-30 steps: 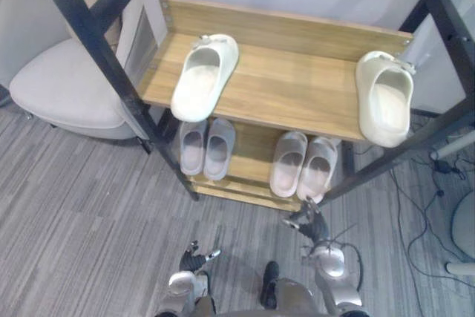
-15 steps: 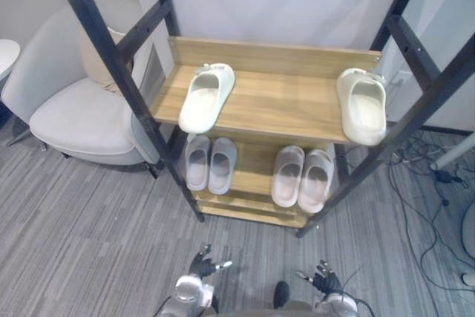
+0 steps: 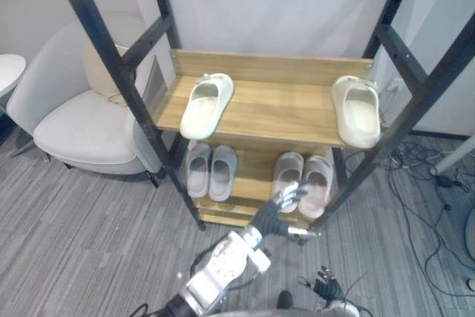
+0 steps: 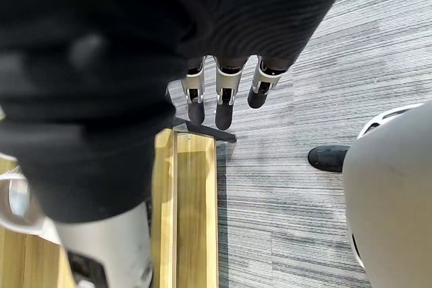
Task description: Organize the slippers on the shoe rack
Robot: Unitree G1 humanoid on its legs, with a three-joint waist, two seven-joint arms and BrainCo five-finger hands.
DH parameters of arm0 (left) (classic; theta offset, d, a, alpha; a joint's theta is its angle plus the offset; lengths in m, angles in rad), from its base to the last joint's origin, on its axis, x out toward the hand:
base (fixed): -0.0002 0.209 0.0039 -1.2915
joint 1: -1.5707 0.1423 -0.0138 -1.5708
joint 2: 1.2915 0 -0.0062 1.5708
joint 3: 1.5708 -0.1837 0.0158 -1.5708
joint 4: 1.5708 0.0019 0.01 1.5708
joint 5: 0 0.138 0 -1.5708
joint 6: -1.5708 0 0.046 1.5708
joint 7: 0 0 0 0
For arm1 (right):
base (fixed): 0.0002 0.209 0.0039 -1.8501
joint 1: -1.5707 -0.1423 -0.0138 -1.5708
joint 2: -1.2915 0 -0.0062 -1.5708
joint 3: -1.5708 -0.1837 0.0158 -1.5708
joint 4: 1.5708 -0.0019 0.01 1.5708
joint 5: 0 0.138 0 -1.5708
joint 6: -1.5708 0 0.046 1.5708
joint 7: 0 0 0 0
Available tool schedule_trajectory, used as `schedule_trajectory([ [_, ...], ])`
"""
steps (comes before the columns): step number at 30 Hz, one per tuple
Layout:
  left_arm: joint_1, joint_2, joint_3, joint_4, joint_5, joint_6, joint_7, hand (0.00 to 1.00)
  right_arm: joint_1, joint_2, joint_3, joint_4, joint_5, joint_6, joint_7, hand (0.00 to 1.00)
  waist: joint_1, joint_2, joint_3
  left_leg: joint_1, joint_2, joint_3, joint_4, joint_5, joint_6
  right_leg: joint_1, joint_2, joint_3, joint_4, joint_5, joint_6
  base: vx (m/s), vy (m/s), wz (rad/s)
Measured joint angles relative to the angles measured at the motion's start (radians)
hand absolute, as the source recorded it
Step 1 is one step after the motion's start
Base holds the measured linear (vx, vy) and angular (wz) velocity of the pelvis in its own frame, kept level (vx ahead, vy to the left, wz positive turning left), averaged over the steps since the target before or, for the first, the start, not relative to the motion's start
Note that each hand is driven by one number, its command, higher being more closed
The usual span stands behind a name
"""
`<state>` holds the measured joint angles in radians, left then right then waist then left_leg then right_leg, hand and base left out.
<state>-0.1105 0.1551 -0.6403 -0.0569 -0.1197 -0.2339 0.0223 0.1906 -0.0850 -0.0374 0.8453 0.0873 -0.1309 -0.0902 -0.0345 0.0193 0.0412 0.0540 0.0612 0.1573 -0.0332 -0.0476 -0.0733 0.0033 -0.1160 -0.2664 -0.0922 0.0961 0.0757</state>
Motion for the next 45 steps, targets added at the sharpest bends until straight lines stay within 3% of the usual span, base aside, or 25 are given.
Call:
schedule_trajectory([
  [5, -0.145, 0.031, 0.176, -0.151, 0.0, -0.02, 0.082, 0.0, 0.004, -0.005, 0.001, 0.0, -0.002, 0.002, 0.004, 0.0, -0.002, -0.005, -0.008, 0.0, -0.003, 0.011, 0.001, -0.005, 0.007, -0.003, -0.006, 0.011, 0.003, -0.001, 0.002, 0.04, 0.01, -0.05],
  [9, -0.219, 0.03, 0.261, -0.139, 0.003, -0.036, 0.131, 0.0, 0.006, -0.004, 0.001, 0.0, -0.007, 0.005, 0.013, 0.0, -0.004, -0.015, -0.014, 0.001, -0.007, 0.024, 0.003, -0.009, 0.011, -0.008, -0.01, 0.025, 0.003, 0.001, 0.004, -0.01, 0.009, -0.08],
  [18, -0.345, 0.146, 0.464, 0.188, 0.001, -0.019, 0.219, 0.0, 0.003, -0.005, -0.001, -0.015, -0.007, 0.013, 0.03, 0.0, -0.025, -0.016, -0.014, -0.017, -0.008, 0.048, 0.003, -0.009, 0.011, -0.044, -0.004, 0.04, -0.005, 0.012, -0.003, -0.04, -0.011, -0.11],
  [22, -0.422, 0.248, 0.533, 0.327, -0.013, -0.002, 0.244, 0.0, 0.004, -0.003, -0.008, -0.027, -0.006, 0.022, 0.031, 0.0, -0.027, -0.015, -0.01, -0.025, -0.008, 0.07, 0.002, -0.011, 0.009, -0.07, 0.0, 0.062, -0.005, 0.019, -0.001, 0.0, -0.009, -0.16],
  [30, -0.519, 0.414, 0.574, 0.472, -0.022, 0.018, 0.258, 0.0, -0.002, 0.0, -0.037, -0.046, -0.005, 0.023, 0.033, 0.0, -0.031, -0.012, 0.026, -0.034, -0.015, 0.097, 0.002, -0.017, 0.014, -0.095, -0.001, 0.107, -0.004, 0.028, 0.002, 0.02, -0.002, -0.13],
  [38, -0.588, 0.452, 0.562, 0.605, -0.014, 0.05, 0.247, 0.0, -0.012, 0.0, -0.037, -0.046, 0.0, 0.021, 0.042, 0.0, -0.034, -0.014, 0.054, -0.039, -0.026, 0.11, 0.009, -0.023, 0.022, -0.108, -0.009, 0.126, -0.005, 0.042, -0.001, -0.04, -0.008, -0.08],
  [45, -0.66, 0.475, 0.532, 0.673, 0.08, 0.075, 0.209, 0.0, -0.025, -0.002, -0.037, -0.047, 0.002, 0.017, 0.044, 0.0, -0.029, -0.008, 0.083, -0.056, -0.022, 0.113, 0.019, -0.026, 0.018, -0.126, -0.004, 0.136, -0.003, 0.045, -0.002, -0.02, -0.028, -0.03],
])
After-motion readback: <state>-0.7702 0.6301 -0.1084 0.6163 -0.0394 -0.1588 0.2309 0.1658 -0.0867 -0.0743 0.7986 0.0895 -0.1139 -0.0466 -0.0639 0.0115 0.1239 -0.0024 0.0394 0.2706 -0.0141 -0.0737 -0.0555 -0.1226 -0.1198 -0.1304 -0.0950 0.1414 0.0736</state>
